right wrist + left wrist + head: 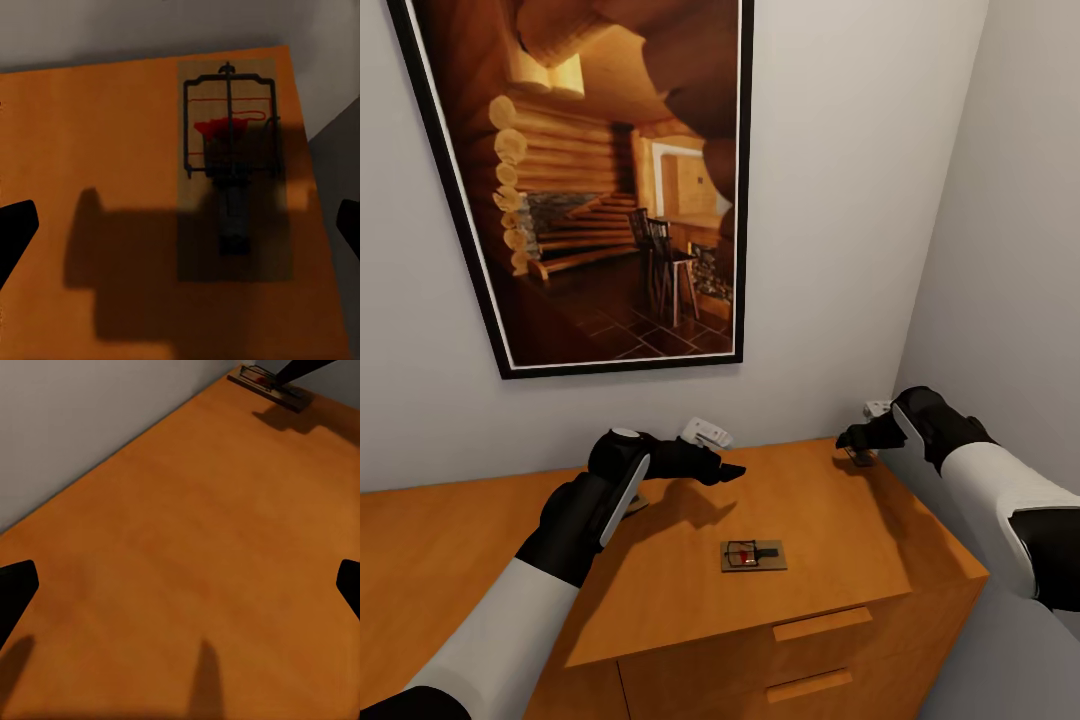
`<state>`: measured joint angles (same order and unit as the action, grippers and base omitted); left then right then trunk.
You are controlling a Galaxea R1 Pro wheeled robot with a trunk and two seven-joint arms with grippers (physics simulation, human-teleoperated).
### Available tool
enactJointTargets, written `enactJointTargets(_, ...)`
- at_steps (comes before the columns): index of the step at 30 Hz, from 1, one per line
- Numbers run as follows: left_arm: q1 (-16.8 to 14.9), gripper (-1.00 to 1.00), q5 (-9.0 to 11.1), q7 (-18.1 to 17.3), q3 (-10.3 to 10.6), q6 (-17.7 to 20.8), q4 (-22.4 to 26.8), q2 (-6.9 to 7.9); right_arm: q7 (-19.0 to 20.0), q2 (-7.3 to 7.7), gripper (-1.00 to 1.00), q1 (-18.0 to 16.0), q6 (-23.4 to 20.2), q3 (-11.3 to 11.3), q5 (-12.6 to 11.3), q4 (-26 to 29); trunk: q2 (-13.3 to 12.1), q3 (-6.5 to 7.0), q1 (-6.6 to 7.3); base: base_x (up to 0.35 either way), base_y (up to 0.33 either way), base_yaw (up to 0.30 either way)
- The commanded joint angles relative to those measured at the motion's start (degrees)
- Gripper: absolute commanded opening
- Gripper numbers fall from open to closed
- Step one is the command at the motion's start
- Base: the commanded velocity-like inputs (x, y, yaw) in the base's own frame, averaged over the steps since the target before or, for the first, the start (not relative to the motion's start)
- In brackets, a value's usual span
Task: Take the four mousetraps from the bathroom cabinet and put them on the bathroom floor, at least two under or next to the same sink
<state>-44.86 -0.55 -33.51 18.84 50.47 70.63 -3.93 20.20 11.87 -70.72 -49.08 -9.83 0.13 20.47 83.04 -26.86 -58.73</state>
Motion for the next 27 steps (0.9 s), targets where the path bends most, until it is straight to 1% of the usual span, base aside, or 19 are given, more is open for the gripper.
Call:
enactJointTargets(1, 0.0, 1.0, -0.1, -0.2, 0.0, 0.3, 0.0, -0.02, 0.2, 0.07, 1.0, 0.0, -0.2, -0.3, 0.0, 0.1, 0.0, -0.07, 0.0, 0.0, 0.0, 0.0)
enactJointTargets(11, 0.0, 1.0, -0.1, -0.2, 0.0, 0.3, 0.0, -0.02, 0.4, 0.08, 1.0, 0.0, -0.1, -0.3, -0.4, 0.1, 0.0, -0.07, 0.0, 0.0, 0.0, 0.0)
enactJointTargets(21, 0.0, 1.0, -0.1, -0.2, 0.0, 0.3, 0.0, -0.02, 2.5, 0.08, 1.0, 0.0, -0.1, -0.2, -0.3, 0.1, 0.0, -0.07, 0.0, 0.0, 0.0, 0.0)
enactJointTargets(27, 0.0, 1.0, -0.1, -0.2, 0.0, 0.3, 0.0, -0.04, 3.0, 0.08, 1.0, 0.0, -0.1, -0.2, 0.0, 0.1, 0.0, -0.07, 0.0, 0.006, -0.011, 0.0)
